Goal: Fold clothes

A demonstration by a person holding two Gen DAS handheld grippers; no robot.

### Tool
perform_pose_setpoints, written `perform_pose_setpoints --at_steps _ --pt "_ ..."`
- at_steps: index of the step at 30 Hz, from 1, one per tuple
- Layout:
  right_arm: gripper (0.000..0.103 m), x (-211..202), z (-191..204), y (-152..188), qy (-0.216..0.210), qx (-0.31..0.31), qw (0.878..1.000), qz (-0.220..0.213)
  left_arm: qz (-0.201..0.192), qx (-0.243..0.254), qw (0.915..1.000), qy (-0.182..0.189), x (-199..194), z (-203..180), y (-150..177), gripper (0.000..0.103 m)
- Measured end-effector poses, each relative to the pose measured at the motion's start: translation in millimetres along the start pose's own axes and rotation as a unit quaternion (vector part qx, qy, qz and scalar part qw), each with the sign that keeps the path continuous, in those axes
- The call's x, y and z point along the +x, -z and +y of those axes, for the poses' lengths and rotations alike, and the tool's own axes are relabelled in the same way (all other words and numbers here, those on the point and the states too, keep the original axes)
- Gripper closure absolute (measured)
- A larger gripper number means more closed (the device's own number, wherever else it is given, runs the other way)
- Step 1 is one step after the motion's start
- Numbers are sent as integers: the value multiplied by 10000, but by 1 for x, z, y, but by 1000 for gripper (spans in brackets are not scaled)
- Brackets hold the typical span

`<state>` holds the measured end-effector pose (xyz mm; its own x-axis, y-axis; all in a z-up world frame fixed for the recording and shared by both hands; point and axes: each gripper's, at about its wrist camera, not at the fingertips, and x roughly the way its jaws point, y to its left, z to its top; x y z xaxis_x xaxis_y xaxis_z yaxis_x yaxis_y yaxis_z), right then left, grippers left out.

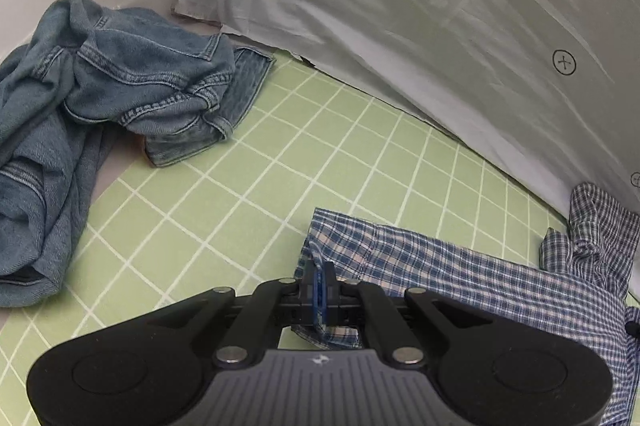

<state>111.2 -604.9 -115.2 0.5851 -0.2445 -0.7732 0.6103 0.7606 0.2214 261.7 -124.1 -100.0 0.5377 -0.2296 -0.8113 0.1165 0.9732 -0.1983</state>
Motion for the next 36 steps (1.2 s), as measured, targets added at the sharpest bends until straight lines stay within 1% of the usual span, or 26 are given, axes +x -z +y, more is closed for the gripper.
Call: perform_pose_setpoints --at_steps 1,2,3,5,6,7,8,11,13,16,17,18,19,20,22,23,26,27,28,30,33,34,36 --pt "86 -8 0 1 117 -19 9999 -85 -37 30 10000 49 -3 -2 0 101" --pt "70 -16 0 2 235 -38 9996 -170 -75 61 9999 98 -6 -4 0 101" --pt "58 -24 1 2 352 -56 9990 -255 -98 156 9997 153 -10 -9 0 101" --pt "49 -44 -2 10 529 10 9977 -427 -133 406 9987 267 -18 -24 4 101" --pt "45 -52 -5 17 562 53 9974 -441 -150 536 9978 368 -23 -33 6 101" --pt "43 -62 -8 24 607 94 9971 -450 -167 666 9965 468 -29 -42 8 101" --pt "39 -74 -11 34 666 119 9966 -479 -193 793 9948 617 -36 -54 12 101" --pt "31 -114 -20 71 817 174 9947 -592 -248 1204 9865 1082 -61 -90 27 101" --pt "29 -138 -28 98 861 206 9944 -584 -192 1517 9783 1394 -76 -117 46 101" --pt "25 -170 -40 137 987 200 9935 -535 29 1899 9642 1850 -95 -149 81 101" --pt "21 -177 -44 148 1051 210 9927 -544 125 1981 9600 1976 -100 -157 93 101" --pt "15 -185 -47 159 1112 232 9919 -563 242 2017 9576 2044 -104 -163 106 96" --pt "11 -192 -50 169 1164 252 9912 -586 372 2008 9566 2078 -106 -166 118 88" --pt "0 -199 -51 178 1182 265 9907 -618 507 1972 9564 2094 -108 -166 127 79" --pt "0 -211 -52 192 1130 258 9910 -677 726 1877 9568 2100 -111 -163 141 32" --pt "0 -217 -51 197 1065 231 9917 -685 721 1819 9587 2066 -115 -159 145 26" --pt "0 -228 -41 206 872 117 9929 -799 496 1813 9652 1818 -132 -145 152 17" --pt "0 -230 -36 207 795 79 9932 -843 389 1847 9666 1734 -138 -140 153 12" --pt "0 -231 -31 208 725 38 9935 -880 293 1823 9685 1670 -142 -134 153 11" --pt "0 -230 -16 205 645 -132 9937 -910 151 1713 9726 1564 -148 -123 151 9" --pt "0 -227 9 200 491 -406 9935 -946 104 1489 9775 1491 -153 -102 149 8" --pt "0 -226 17 198 398 -488 9934 -954 114 1417 9797 1416 -150 -96 148 7" --pt "0 -220 34 194 143 -622 9936 -931 190 1280 9849 1146 -142 -87 146 7"
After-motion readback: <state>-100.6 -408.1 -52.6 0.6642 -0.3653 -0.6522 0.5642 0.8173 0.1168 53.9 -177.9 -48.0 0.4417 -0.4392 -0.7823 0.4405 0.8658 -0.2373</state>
